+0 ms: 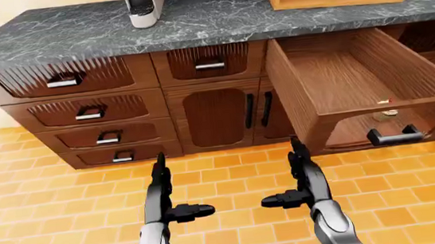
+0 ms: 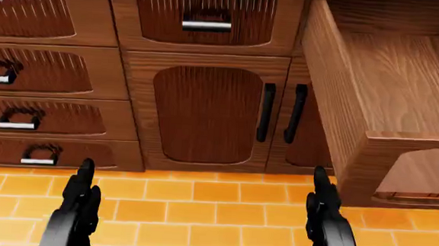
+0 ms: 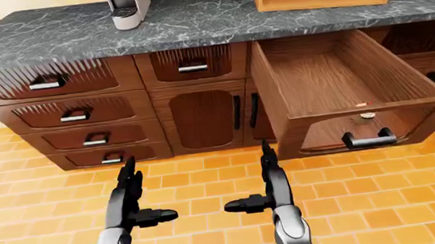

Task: Close the right drawer.

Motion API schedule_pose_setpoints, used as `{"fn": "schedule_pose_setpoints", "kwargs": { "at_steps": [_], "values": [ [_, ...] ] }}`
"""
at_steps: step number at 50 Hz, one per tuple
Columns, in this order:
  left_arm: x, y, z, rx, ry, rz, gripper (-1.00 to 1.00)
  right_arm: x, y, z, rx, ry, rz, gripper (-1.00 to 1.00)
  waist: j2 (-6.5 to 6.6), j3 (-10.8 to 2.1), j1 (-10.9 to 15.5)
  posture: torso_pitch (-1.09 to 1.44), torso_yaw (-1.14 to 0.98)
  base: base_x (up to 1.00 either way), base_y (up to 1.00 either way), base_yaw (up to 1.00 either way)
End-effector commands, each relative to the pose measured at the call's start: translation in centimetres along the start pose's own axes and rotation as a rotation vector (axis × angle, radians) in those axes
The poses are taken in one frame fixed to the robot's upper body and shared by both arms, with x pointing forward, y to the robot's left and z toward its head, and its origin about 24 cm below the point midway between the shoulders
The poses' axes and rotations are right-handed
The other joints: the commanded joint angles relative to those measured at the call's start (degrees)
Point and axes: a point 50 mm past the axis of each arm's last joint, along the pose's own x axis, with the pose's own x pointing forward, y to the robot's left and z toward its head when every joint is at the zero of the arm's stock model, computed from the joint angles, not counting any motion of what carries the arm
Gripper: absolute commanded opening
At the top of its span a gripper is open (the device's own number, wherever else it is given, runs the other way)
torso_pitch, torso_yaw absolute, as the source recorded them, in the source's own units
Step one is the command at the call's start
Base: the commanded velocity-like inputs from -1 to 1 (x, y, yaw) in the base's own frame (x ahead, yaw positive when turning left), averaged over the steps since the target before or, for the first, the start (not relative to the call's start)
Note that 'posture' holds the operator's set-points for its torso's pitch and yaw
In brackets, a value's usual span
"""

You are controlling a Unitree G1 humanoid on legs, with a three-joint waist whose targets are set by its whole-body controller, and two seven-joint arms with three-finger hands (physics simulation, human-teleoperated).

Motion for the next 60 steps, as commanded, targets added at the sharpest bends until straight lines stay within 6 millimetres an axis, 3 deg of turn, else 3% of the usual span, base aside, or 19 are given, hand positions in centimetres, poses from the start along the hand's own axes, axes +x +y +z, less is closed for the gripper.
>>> {"fn": "schedule_pose_setpoints", "kwargs": {
  "at_steps": [1, 2, 3, 4, 5, 7, 11, 14, 17, 25, 30, 36, 47, 56, 57, 58, 60],
  "values": [
    [-1.2, -0.2, 4.5, 0.03, -0.306, -0.071, 1.0, -0.7, 0.3, 3.9, -0.021, -0.234, 0.04, 1.0, -0.45, -0.05, -0.12, 0.0, 0.0, 0.0, 0.0, 0.0],
    [-1.4, -0.2, 4.8, 0.067, -0.342, -0.049, 1.0, -0.8, 0.5, 3.8, -0.03, -0.236, 0.058, 1.0, -0.43, -2.24, 0.22, 0.0, 0.0, 0.0, 0.0, 0.0],
    [-1.6, -0.4, 5.2, 0.026, -0.362, -0.062, 1.0, -0.8, 0.7, 3.9, -0.037, -0.244, 0.063, 1.0, -0.13, -3.47, 0.56, 0.0, 0.0, 0.0, 0.0, 0.0],
    [-1.8, -0.3, 5.5, 0.029, -0.399, -0.046, 1.0, -1.0, 0.7, 4.2, -0.042, -0.261, 0.062, 1.0, -0.13, -2.91, 0.57, 0.0, 0.0, 0.0, 0.0, 0.0],
    [-2.2, -0.3, 6.0, 0.036, -0.437, -0.047, 1.0, -1.2, 0.8, 4.5, -0.055, -0.279, 0.062, 1.0, -0.48, -1.16, 0.4, 0.0, 0.0, 0.0, 0.0, 0.0],
    [-2.6, -0.1, 6.5, 0.07, -0.476, -0.029, 1.0, -1.5, 1.2, 5.1, -0.084, -0.323, 0.077, 1.0, -0.53, -3.96, 0.49, 0.0, 0.0, 0.0, 0.0, 0.0],
    [-3.8, -0.9, 7.3, 0.141, -0.562, -0.04, 1.0, -2.7, 1.8, 7.0, -0.092, -0.438, 0.107, 1.0, -0.36, -4.21, 0.53, 0.0, 0.0, 0.0, 0.0, 0.0],
    [-5.6, -1.3, 8.9, 0.131, -0.663, -0.07, 1.0, -3.3, 2.5, 7.4, -0.106, -0.474, 0.141, 1.0, -0.18, -4.41, 0.41, 0.0, 0.0, 0.0, 0.0, 0.0],
    [-8.4, -1.4, 11.5, 0.084, -0.772, -0.073, 1.0, -4.6, 2.6, 9.3, -0.106, -0.571, 0.141, 1.0, -0.24, -4.74, 0.37, 0.0, 0.0, 0.0, 0.0, 0.0],
    [-12.0, -0.2, 15.3, 0.053, -0.933, -0.009, 1.0, -8.6, 3.3, 14.0, -0.119, -0.761, 0.182, 1.0, -0.09, -4.87, 0.6, 0.0, 0.0, 0.0, 0.0, 0.0],
    [-14.2, 0.0, 16.6, 0.029, -1.027, 0.006, 1.0, -10.6, 3.8, 15.6, -0.13, -0.866, 0.212, 1.0, -0.11, -4.52, 0.44, 0.0, 0.0, 0.0, 0.0, 0.0],
    [-15.8, 0.3, 17.5, -0.026, -1.094, -0.004, 1.0, -11.3, 4.1, 16.1, -0.137, -0.894, 0.224, 1.0, -0.21, -4.06, 0.49, 0.0, 0.0, 0.0, 0.0, 0.0],
    [-16.0, 0.2, 17.6, -0.031, -1.105, -0.007, 1.0, -10.1, 3.6, 15.4, -0.152, -0.861, 0.149, 1.0, -0.2, -3.57, 0.57, 0.0, 0.0, 0.0, 0.0, 0.0],
    [-16.0, 0.0, 17.6, -0.034, -1.089, -0.02, 1.0, -10.5, 3.5, 15.5, -0.142, -0.887, 0.153, 1.0, -0.23, -3.66, 0.56, 0.0, 0.0, 0.0, 0.0, 0.0],
    [-16.0, 0.0, 17.6, -0.034, -1.09, -0.021, 1.0, -10.5, 3.5, 15.4, -0.139, -0.89, 0.157, 1.0, 0.05, -4.27, 0.35, 0.0, 0.0, 0.0, 0.0, -0.07],
    [-16.0, 0.0, 17.6, -0.035, -1.089, -0.021, 1.0, -10.5, 3.5, 15.4, -0.144, -0.893, 0.156, 1.0, 0.12, -2.96, -0.09, 0.0, 0.0, 0.0, 0.0, -0.32],
    [-16.0, 0.0, 17.5, -0.035, -1.088, -0.021, 1.0, -10.5, 3.5, 15.5, -0.144, -0.893, 0.153, 1.0, 0.26, -2.18, -0.03, 0.0, 0.0, 0.0, 0.0, -0.33]
  ]
}}
